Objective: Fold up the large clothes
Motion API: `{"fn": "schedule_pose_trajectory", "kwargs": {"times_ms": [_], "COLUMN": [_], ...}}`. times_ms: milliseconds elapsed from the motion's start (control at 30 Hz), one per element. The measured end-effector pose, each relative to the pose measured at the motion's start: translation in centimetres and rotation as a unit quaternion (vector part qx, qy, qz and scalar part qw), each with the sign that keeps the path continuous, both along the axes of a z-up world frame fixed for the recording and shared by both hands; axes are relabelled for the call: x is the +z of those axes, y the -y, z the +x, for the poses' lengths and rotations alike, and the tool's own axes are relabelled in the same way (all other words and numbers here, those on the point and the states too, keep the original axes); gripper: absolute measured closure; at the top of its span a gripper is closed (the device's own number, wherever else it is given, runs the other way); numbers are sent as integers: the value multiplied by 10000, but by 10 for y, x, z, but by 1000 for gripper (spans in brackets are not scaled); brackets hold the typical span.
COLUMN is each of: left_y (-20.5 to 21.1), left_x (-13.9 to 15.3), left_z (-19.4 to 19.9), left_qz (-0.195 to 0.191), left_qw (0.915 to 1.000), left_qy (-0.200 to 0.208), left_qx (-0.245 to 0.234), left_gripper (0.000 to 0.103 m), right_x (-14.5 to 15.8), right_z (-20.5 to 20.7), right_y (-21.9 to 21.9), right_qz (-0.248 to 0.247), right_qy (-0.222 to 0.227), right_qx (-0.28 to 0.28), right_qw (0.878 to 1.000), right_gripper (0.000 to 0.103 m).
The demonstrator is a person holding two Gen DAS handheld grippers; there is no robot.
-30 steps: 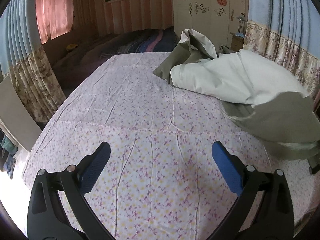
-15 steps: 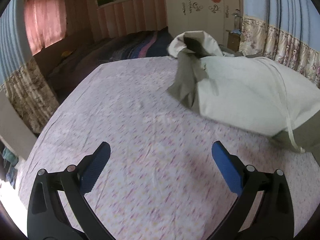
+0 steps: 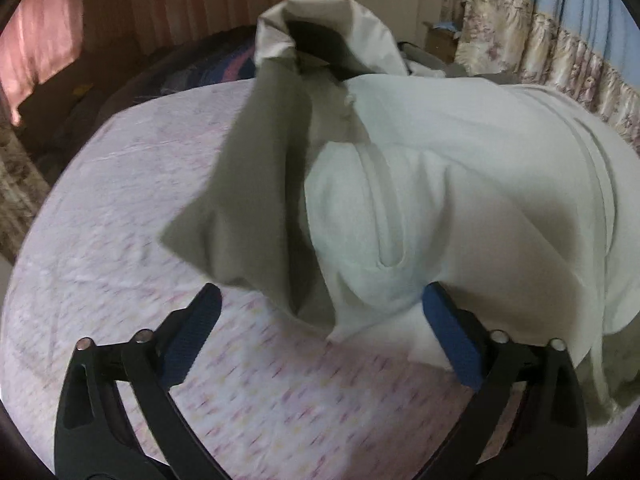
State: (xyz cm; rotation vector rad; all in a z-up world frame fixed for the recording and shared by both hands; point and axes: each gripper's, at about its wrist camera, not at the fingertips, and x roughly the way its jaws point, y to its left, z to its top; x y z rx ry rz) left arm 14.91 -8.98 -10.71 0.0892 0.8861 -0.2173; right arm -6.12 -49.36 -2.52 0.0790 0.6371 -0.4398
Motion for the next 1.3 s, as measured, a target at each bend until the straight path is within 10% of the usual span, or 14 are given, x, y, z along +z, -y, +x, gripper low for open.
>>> {"fn": "schedule_pose_trajectory", "kwargs": {"times_ms": [100,200,767,833,933,1000,1300], "left_y": [1,2,-81,-81,-90,-94,-110], "left_x": [-1,6,142,141,121,104,41], "left_z": [3,-6,-108,-117,-129,-134,-155], "left_qz": [-540,-470,-371,-82,416,634,341], "left_qw": [9980,9981,9928,9937,9953,9954,9979], "left_qy": [-155,-25,1054,1011,809,668,244], "left_qx": [-305,-406,-437,-480,-331,-253,-488], "left_gripper": [67,91,102,103,78,16,3], "right_x": [1,8,62,57,49,45,25], "right_z": [4,4,-59,-57,-62,-67,-71], "right_y": [-7,-13,-43,-44,-44,-45,-37], "right_qz": [-79,-121,-4,12,92,85,451], "right_qy": [16,87,536,386,303,280,137], "right_qx": [60,113,589,618,627,641,673], "right_qw": [9999,9998,9968,9973,9975,9975,9966], "right_gripper": [93,93,93,78,27,26,22]}}
